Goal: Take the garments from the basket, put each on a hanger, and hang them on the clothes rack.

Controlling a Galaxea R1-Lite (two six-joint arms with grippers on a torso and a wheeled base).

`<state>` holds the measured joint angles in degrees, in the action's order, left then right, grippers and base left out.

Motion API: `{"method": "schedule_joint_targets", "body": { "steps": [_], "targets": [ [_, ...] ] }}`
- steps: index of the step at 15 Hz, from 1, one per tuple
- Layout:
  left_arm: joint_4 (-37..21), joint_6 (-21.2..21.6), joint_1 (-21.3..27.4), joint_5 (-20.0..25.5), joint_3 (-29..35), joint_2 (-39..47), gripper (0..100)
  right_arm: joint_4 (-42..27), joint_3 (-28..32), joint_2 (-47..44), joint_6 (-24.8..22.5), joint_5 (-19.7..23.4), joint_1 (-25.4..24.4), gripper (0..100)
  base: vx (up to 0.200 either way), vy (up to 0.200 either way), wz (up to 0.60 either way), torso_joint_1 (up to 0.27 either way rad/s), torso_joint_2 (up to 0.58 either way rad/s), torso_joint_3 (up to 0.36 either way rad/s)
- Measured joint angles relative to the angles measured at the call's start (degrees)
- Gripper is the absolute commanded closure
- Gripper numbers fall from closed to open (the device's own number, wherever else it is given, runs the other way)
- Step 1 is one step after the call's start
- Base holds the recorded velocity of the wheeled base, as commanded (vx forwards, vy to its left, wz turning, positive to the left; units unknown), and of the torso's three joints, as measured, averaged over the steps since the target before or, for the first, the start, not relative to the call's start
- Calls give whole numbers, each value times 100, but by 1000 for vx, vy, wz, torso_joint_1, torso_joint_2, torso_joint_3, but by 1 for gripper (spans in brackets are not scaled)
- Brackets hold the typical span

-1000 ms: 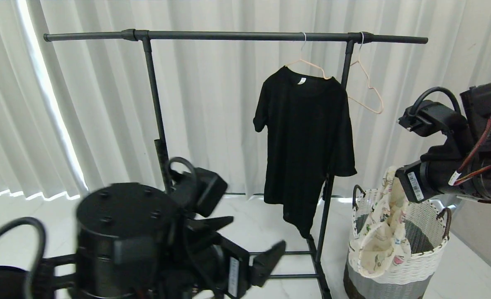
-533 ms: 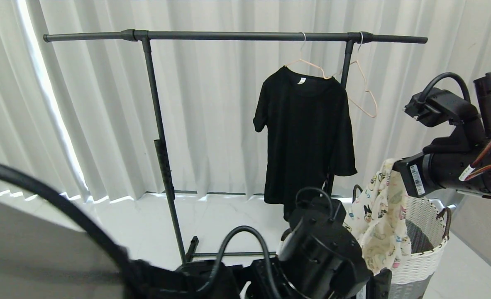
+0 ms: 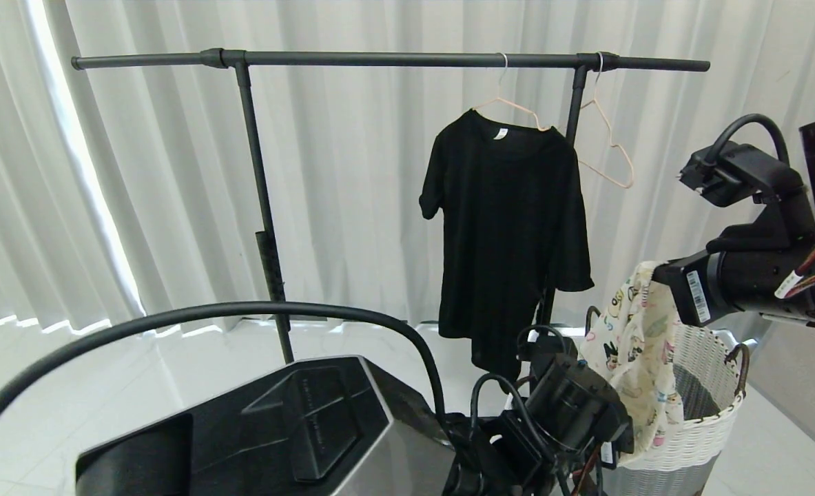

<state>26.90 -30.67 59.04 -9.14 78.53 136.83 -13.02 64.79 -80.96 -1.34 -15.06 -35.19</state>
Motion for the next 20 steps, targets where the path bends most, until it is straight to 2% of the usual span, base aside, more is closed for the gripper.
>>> {"method": "schedule_joint_targets", "body": {
  "steps": [2,3,6,8,11,13,15,17,19,20],
  "targets": [
    [-30,5,-57,-218,-384,168,0,-11,-7,26,-2,59,22,100,0,0,0,0,0,0],
    [-22,0,-89,-346,-646,151,100,-20,-16,34,-5,110,22,100,0,0,0,0,0,0],
    [-4,-4,-135,-502,-1197,-146,100,-15,-20,26,-11,195,-33,100,0,0,0,0,0,0],
    [-9,46,-146,-818,-1462,-358,100,-9,-40,-10,-5,200,-44,100,0,0,0,0,0,0],
    [18,642,-321,-1319,-2139,-753,100,-30,-137,-73,50,197,-50,100,0,0,0,0,0,0],
    [95,941,-491,-1384,-2655,-1287,100,-28,-449,-40,74,193,-68,100,0,0,0,0,0,0],
    [-9,1392,-662,-1161,-2964,-2070,100,-28,-864,179,61,182,-80,100,0,0,0,0,0,0],
    [-452,2074,-953,-569,-3057,-2975,100,-37,-1209,505,-2,179,-91,100,0,0,0,0,0,0],
    [-1262,2832,-1409,20,-2956,-3849,100,-39,-1353,775,-130,179,-96,100,0,0,0,0,0,0],
    [-1697,3035,-1621,160,-2815,-4196,100,-118,-1334,847,-180,182,-91,100,0,0,0,0,0,0]
  ]
}}
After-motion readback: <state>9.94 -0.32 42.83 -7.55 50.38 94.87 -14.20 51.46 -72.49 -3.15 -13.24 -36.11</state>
